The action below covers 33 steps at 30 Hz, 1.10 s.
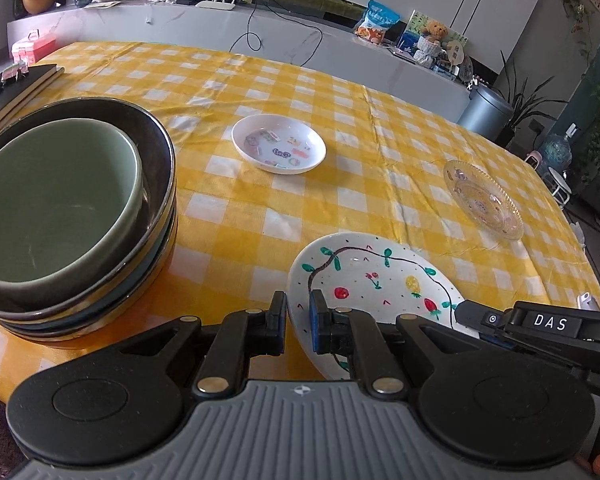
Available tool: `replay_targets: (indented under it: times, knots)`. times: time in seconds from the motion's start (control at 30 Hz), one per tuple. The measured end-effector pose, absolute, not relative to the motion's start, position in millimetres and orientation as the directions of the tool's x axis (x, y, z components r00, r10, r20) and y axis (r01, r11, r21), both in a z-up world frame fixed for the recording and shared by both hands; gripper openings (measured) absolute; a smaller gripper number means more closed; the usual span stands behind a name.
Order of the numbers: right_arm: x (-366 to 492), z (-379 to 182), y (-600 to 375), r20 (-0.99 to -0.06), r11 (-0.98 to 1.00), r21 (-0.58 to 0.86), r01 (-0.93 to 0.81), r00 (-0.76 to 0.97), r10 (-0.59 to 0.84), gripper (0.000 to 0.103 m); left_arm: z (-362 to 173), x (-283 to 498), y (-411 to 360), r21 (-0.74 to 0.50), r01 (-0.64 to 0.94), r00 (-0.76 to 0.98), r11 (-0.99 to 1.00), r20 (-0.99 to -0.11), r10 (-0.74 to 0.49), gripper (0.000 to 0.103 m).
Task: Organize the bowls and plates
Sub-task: 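Carry the painted plate beside the bowl stack and open the left gripper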
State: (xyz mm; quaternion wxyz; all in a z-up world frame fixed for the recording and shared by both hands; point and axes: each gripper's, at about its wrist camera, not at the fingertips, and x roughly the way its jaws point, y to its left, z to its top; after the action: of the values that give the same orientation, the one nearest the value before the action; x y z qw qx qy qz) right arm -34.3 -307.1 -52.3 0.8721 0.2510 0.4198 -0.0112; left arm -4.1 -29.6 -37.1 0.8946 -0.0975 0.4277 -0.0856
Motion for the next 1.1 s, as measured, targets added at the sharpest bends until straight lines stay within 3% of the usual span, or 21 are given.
replay_targets:
  times: [0.8,0.9,1.1]
  knots:
    - [-37.1,-56.7,-288.8,-0.769,0.918,0.328,0.221,0.627,0.124,0.010,-47.3,-8.3,-37.1,-0.148,0.086,0.600,0.985,-0.782,-0.170,0.013]
    - [-37.7,-53.0,-288.0,-0.766,0.931,0.292,0.221,0.636,0.090,0.016,-47.0,-8.1,-37.9,-0.142,0.087,0.600,0.986,-0.783,-0.166,0.013]
    - [-38.5,-48.9,-284.7,-0.761,0.943,0.254,0.217,0.647,0.056,0.020,-41.5,-8.0,-38.7,-0.148,0.087,0.610,0.985,-0.774,-0.170,0.021]
